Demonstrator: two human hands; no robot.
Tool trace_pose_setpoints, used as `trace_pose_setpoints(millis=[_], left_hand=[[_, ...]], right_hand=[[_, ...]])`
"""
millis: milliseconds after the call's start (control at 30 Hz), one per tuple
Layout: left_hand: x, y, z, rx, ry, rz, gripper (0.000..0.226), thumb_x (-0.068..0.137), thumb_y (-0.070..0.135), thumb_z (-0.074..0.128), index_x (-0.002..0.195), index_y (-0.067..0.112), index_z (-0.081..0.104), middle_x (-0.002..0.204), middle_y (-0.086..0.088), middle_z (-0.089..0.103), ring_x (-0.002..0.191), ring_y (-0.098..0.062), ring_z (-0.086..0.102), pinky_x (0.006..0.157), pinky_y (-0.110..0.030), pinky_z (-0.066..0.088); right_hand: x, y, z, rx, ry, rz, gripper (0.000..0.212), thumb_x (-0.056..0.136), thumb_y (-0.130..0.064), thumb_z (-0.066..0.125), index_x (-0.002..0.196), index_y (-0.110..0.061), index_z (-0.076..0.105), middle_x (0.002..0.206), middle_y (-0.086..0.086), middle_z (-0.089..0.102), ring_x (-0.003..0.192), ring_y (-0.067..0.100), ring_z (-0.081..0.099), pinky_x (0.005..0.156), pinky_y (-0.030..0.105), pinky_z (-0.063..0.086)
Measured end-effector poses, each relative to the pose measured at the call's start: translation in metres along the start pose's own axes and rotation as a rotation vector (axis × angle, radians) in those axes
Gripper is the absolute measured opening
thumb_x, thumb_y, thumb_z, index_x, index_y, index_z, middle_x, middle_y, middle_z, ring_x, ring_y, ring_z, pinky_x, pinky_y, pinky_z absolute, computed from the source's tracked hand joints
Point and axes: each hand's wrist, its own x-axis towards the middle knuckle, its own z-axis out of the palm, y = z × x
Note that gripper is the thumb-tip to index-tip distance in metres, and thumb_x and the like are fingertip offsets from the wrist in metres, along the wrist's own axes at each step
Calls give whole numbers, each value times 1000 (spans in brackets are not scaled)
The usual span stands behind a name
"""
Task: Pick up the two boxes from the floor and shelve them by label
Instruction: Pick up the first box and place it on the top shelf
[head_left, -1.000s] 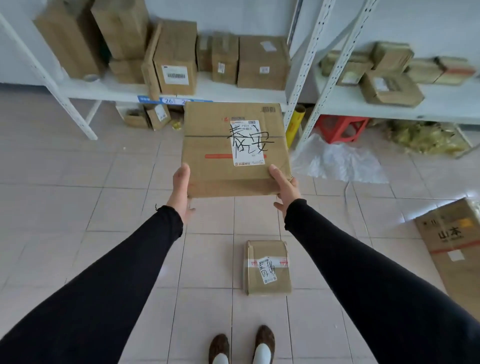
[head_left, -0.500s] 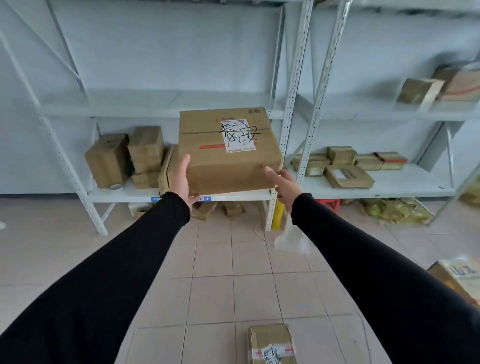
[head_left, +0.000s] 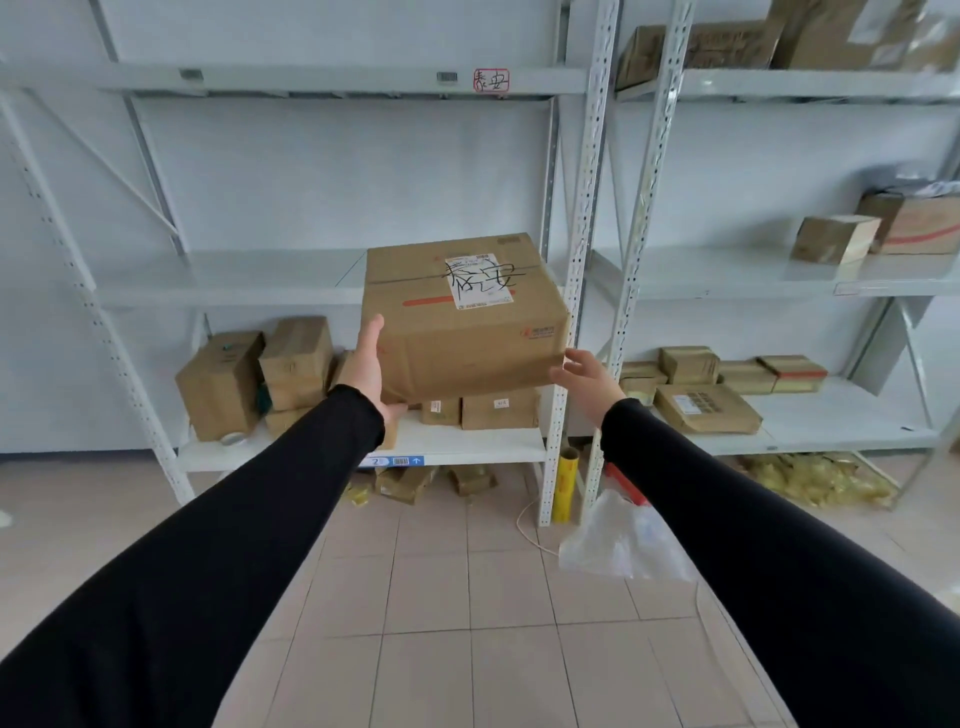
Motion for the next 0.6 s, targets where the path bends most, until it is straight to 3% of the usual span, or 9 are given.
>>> trace_pose_setpoints(millis=[100, 233, 333, 600], left_hand=[[24, 0, 3, 13, 14, 0, 100, 59, 77, 73, 144, 34, 45, 151, -6, 49, 129, -34, 55, 105, -61, 48], [49, 7, -3, 38, 45, -16, 97, 65, 76, 71, 147, 34, 43, 153, -5, 47, 131, -33, 52, 106, -60, 48], [68, 18, -10, 50, 71, 15, 84, 78, 73, 66, 149, 34, 42, 150, -6, 48, 127, -34, 53, 106, -61, 47], [156, 58, -46, 38, 65, 11, 88, 79, 72, 67, 152, 34, 37, 159, -4, 40, 139, -33, 44, 109, -61, 44]], right_hand=[[28, 4, -3, -67, -4, -9, 60, 95, -26, 58, 148, -13, 34, 148, 12, 45, 129, 25, 49, 95, 30, 39], [60, 2, 10, -110, -14, 7, 55, 97, -22, 55, 148, -12, 35, 146, 10, 46, 128, 26, 49, 91, 29, 39], [86, -3, 28, -159, -4, -4, 52, 95, -22, 55, 144, -14, 41, 142, 9, 51, 125, 26, 52, 97, 33, 43], [165, -23, 93, -249, 9, -52, 48, 96, -22, 54, 142, -12, 44, 141, 10, 52, 126, 26, 52, 98, 33, 41]])
